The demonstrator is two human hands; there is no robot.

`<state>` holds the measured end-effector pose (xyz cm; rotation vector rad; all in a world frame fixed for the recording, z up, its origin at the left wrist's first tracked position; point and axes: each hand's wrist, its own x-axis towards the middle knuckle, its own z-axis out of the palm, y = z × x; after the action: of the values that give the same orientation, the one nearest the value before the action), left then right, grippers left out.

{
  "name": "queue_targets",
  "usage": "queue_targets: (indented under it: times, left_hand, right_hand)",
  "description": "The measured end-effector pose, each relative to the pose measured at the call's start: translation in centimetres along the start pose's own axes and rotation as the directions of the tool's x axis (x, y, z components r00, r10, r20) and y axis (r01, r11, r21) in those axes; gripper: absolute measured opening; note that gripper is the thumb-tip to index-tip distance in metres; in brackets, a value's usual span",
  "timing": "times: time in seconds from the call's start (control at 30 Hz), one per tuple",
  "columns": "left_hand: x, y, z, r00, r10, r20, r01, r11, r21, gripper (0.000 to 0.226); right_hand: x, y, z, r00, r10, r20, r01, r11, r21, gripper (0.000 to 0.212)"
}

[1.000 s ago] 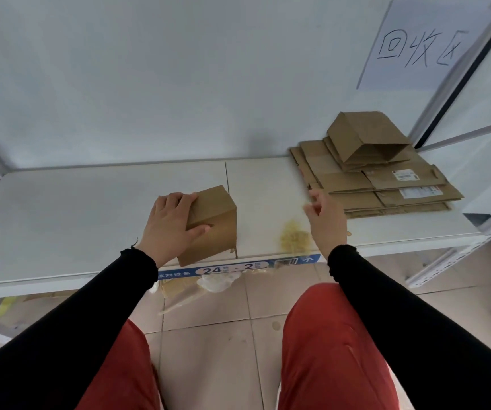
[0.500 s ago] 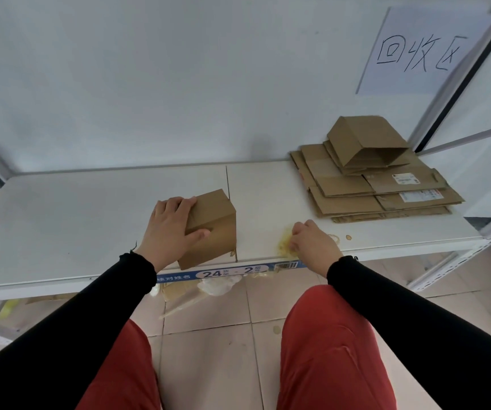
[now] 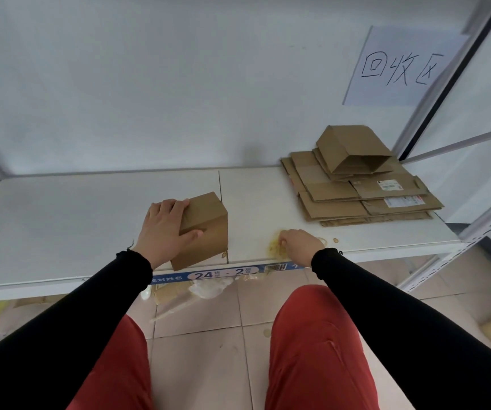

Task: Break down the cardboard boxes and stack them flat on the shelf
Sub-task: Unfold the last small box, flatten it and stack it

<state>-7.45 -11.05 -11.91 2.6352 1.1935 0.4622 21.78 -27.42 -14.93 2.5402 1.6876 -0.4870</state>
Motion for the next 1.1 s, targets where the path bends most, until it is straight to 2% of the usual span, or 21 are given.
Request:
queue_targets:
  times: [0.1, 0.33, 0.47, 0.57, 0.63, 0.77, 0.83, 0.9, 0.93, 1.0, 1.07, 1.1]
  left_hand:
    - [0.1, -0.1, -0.1, 1.0, -0.008, 0.017, 0.008, 1.0, 0.006, 0.078]
    - [0.3, -0.2, 0.1, 1.0, -0.005, 0.019, 0.005, 1.0, 0.0, 0.078]
    - [0.2, -0.2, -0.7, 0.997, -0.023, 0.077, 0.027, 0.998, -0.051, 0.076]
    - [0.2, -0.2, -1.8, 0.994, -0.069, 0.08, 0.083, 0.981, -0.177, 0.052]
    - [0.2, -0.6, -2.2, 0.991, -0.105, 0.085, 0.122, 0.962, -0.244, 0.046]
    - [0.2, -1.0, -2.5, 0.983, -0.131, 0.131, 0.168, 0.928, -0.332, 0.054]
    - [0.3, -1.1, -2.6, 0.98, -0.158, 0.118, 0.191, 0.912, -0.364, 0.063]
    - [0.5, -1.2, -2.7, 0.973, -0.198, 0.121, 0.23, 0.887, -0.4, 0.07]
    - [0.6, -1.1, -2.8, 0.967, -0.217, 0.132, 0.253, 0.871, -0.422, 0.072]
    - [0.9, -0.8, -2.9, 0.956, -0.252, 0.154, 0.295, 0.822, -0.487, 0.07]
    - [1.2, -0.6, -3.0, 0.945, -0.286, 0.161, 0.327, 0.777, -0.538, 0.061]
    - [1.2, -0.7, -3.0, 0.94, -0.301, 0.161, 0.339, 0.763, -0.55, 0.055]
  right_hand:
    - [0.2, -0.4, -0.2, 0.998, 0.054, 0.007, -0.055, 0.997, 0.058, 0.044]
    - [1.3, 0.3, -0.4, 0.991, 0.128, -0.049, -0.107, 0.948, 0.298, 0.042]
    - [1.3, 0.4, -0.9, 0.997, 0.067, 0.038, -0.073, 0.978, 0.196, 0.04]
    - [1.6, -0.4, -1.1, 0.999, 0.035, 0.01, -0.036, 0.998, 0.048, 0.039]
    - [1.9, -0.8, -1.6, 0.999, 0.036, 0.021, -0.035, 0.999, -0.008, 0.037]
    - [2.0, -0.3, -2.8, 0.997, 0.069, 0.027, -0.073, 0.987, 0.146, 0.038]
    - [2.0, -0.5, -3.5, 0.994, 0.103, -0.043, -0.099, 0.991, 0.085, 0.027]
    - [2.1, -1.0, -4.0, 0.966, 0.138, -0.221, -0.139, 0.99, 0.011, 0.026]
    - [2.0, -1.9, -4.2, 0.947, 0.106, -0.303, -0.102, 0.994, 0.028, 0.028]
    - [1.5, -4.7, -4.8, 0.93, 0.011, -0.367, 0.082, 0.968, 0.236, 0.032]
    - [0.8, -8.4, -5.0, 0.953, -0.057, -0.298, 0.21, 0.833, 0.511, 0.038]
    - [0.7, -10.1, -4.8, 0.963, -0.083, -0.258, 0.224, 0.776, 0.589, 0.043]
